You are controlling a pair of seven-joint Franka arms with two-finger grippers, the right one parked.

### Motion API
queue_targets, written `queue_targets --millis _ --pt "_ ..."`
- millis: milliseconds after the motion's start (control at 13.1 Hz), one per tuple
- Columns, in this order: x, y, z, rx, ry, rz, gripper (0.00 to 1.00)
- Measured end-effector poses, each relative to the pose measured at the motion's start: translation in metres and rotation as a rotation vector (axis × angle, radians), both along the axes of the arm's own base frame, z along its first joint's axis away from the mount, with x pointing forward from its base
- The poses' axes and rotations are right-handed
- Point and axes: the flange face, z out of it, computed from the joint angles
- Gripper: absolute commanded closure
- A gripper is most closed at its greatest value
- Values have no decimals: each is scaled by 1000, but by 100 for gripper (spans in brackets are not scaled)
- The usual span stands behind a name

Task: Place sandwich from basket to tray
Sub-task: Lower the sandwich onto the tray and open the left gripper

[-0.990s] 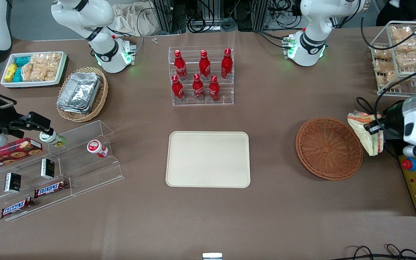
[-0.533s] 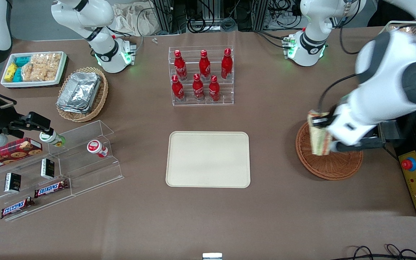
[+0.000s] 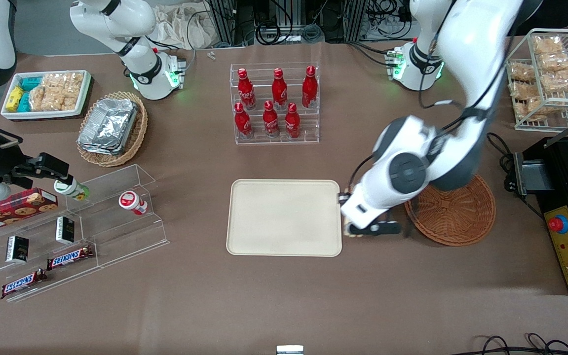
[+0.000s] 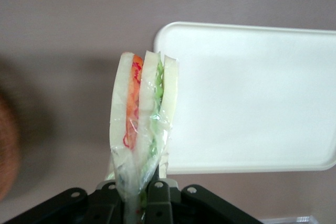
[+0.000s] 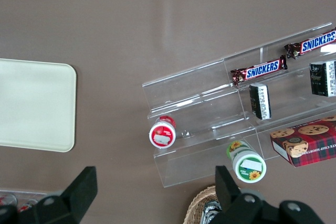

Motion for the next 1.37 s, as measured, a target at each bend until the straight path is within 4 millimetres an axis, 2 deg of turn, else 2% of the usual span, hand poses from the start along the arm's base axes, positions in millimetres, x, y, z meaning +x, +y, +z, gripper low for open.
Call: queue_targets --millis 152,305,457,686,838,914,990,1067,1371 --pt "-1 -21 -50 1 -10 -12 95" --pt "-2 -23 -81 11 7 -13 95" --pt "-2 -23 -91 14 17 -12 94" --pt "1 -25 -94 -2 -5 -6 94" --pt "-1 -30 -102 -8 -8 -10 88" --pt "-3 -35 -108 -13 -10 -12 74" --pt "-4 -38 -114 -19 -14 -11 47" --pt "-5 -40 -118 -22 -16 -7 0" --pt "-1 -38 -115 -22 -22 15 0"
